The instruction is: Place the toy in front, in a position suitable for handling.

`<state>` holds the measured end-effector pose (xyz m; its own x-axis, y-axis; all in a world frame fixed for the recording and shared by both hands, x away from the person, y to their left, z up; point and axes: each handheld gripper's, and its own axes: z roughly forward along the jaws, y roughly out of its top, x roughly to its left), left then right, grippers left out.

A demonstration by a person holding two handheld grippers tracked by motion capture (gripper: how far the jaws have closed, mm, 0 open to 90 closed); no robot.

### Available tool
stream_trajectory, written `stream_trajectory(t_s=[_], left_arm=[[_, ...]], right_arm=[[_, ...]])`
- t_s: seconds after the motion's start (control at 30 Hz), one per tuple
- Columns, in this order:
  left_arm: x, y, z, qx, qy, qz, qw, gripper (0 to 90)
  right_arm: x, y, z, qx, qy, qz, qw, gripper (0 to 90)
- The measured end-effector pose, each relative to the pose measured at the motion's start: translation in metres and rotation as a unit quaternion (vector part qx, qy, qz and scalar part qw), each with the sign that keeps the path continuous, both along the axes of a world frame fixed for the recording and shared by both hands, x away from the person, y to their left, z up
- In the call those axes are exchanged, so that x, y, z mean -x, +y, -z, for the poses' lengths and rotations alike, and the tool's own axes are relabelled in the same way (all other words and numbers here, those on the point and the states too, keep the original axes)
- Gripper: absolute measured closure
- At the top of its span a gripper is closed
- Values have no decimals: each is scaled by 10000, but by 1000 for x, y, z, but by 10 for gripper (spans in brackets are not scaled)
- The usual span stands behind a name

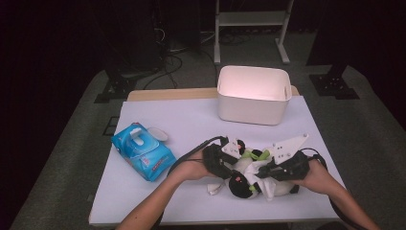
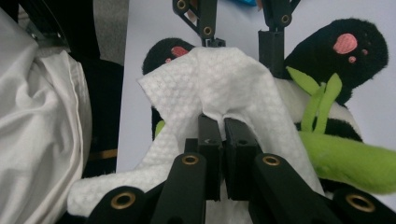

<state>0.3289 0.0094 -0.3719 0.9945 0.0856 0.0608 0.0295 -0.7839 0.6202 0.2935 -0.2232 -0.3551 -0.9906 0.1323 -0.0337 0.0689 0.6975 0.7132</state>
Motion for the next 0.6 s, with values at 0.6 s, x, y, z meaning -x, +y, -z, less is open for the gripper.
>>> stream_trajectory(t_s=[0.6], left_arm=[[0,-1,2,160,35,-19,9999,571]], right_arm=[[6,42,-8,163,-99,-518,9985,860]])
